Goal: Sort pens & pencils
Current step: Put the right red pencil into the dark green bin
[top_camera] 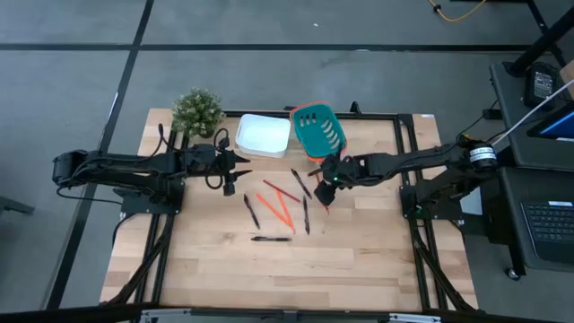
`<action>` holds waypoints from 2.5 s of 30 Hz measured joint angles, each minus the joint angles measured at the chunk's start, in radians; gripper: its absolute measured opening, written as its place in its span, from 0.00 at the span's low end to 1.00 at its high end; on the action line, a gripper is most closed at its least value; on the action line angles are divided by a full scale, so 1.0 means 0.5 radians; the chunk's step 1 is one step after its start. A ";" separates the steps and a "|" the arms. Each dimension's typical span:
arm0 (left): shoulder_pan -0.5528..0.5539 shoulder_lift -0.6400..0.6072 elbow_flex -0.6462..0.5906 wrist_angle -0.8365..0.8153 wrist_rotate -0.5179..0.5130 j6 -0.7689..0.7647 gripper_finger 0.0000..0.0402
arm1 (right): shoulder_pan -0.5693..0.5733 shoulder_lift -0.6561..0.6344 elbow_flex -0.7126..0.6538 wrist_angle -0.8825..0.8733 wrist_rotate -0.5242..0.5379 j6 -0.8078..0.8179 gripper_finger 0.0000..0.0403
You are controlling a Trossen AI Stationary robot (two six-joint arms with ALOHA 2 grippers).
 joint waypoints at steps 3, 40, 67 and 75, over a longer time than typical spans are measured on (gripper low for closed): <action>0.000 0.000 0.000 -0.001 0.000 0.000 0.36 | 0.000 0.101 0.002 0.005 -0.046 0.003 0.65; 0.000 0.000 -0.001 -0.137 0.001 -0.002 0.36 | -0.002 0.816 0.625 -0.601 -0.015 0.432 0.65; 0.000 0.000 -0.001 -0.141 0.001 -0.003 0.36 | -0.007 0.811 0.375 -0.300 -0.056 0.516 0.63; 0.000 0.000 -0.001 -0.140 0.002 -0.003 0.36 | -0.007 0.813 0.375 -0.288 -0.106 0.517 0.47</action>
